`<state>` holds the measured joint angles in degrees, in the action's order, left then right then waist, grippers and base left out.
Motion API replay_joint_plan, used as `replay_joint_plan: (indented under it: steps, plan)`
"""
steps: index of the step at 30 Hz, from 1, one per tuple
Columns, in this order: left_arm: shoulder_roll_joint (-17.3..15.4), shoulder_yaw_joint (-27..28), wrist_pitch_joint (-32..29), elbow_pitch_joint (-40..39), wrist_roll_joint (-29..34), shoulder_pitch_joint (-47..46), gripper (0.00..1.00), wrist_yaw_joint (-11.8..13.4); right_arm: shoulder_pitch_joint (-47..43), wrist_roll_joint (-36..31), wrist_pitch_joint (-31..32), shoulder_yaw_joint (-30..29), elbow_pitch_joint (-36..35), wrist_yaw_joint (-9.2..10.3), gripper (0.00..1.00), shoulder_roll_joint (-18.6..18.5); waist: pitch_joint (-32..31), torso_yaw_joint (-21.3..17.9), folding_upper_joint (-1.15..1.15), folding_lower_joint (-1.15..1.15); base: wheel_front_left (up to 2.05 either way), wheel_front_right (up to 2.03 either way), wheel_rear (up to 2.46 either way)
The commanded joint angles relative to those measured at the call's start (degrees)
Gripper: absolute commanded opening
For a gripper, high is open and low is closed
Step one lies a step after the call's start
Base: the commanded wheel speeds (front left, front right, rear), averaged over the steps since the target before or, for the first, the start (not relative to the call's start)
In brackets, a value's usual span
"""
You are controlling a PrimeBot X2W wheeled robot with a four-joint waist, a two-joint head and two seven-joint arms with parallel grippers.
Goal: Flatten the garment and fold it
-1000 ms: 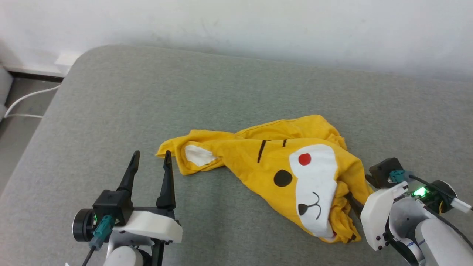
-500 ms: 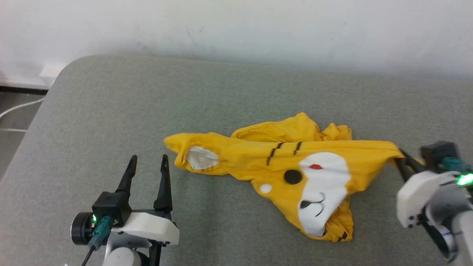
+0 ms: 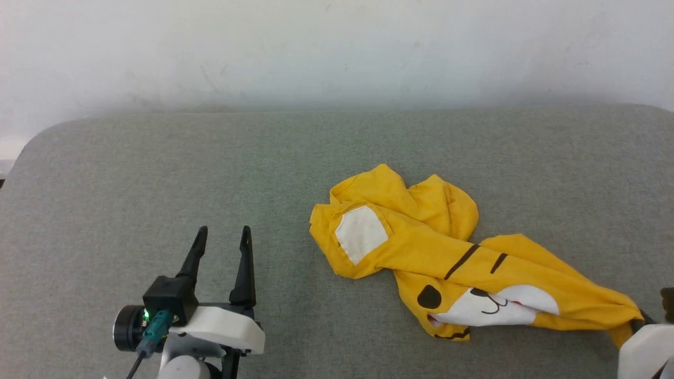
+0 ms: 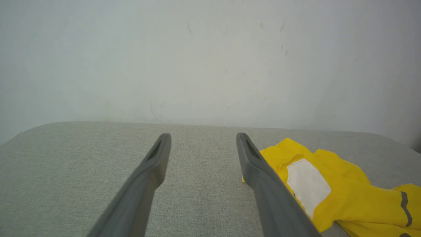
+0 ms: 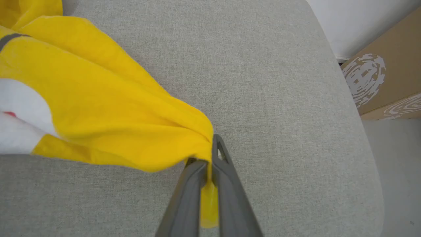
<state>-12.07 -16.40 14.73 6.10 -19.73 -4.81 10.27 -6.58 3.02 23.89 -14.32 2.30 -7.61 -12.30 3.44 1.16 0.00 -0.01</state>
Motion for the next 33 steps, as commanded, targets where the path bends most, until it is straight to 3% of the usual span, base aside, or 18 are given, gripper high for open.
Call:
replay_joint_plan:
  steps: [1,5,9,17,26,29,30,31,33]
  plan:
    - [0.2,-0.2,0.2,0.4,-0.1,-0.5,1.0,-0.6,0.4,0.1,-1.3,0.6,0.1,0.12,1.0,0.7,0.4,-0.5,0.0,0.01,0.0,0.0,0.0]
    - [0.1,-0.9,-0.2,1.2,-0.2,-0.7,1.0,-1.2,1.8,2.0,-3.5,2.9,-1.1,0.12,1.0,1.6,0.6,-1.2,0.0,0.01,0.0,0.0,0.0]
    - [0.4,-2.7,-2.7,1.9,-0.7,-1.3,1.0,-2.5,3.4,5.9,-5.4,7.5,-6.5,0.12,1.0,1.4,0.9,-2.2,0.0,0.01,0.0,0.0,0.0]
    - [1.7,-8.5,-16.9,4.4,-2.5,-6.6,1.0,-6.2,5.4,9.1,-10.7,10.2,-15.4,0.12,1.0,1.7,4.2,-4.6,0.0,0.01,0.0,0.0,0.0]
    - [1.6,-8.5,-26.1,13.0,-0.3,-17.9,1.0,-3.3,5.7,5.2,-14.9,11.2,-12.3,0.12,1.0,3.6,8.5,-7.6,0.0,0.01,0.0,0.0,0.0]
    - [1.6,-9.1,-28.3,16.1,-0.8,-19.6,1.0,-4.3,5.9,4.7,-15.8,11.7,-11.2,0.12,1.0,4.2,9.3,-8.1,0.0,0.01,0.0,0.0,0.0]
    - [1.5,-9.4,-28.9,16.8,-1.0,-19.9,0.24,-5.0,6.0,4.6,-16.0,11.8,-10.8,0.12,1.0,4.4,9.4,-8.2,0.0,0.01,0.0,0.0,0.0]
    - [1.3,-9.6,-28.8,17.2,-1.1,-20.1,0.0,-5.5,6.0,4.5,-16.2,11.9,-10.4,0.12,1.0,4.5,9.5,-8.2,0.0,0.01,0.0,0.0,0.0]
    - [1.3,-8.9,-27.2,17.1,-1.9,-20.2,0.0,-5.9,6.1,4.4,-16.5,11.9,-9.6,0.12,1.0,4.6,9.4,-8.0,0.0,0.01,0.0,0.0,0.0]
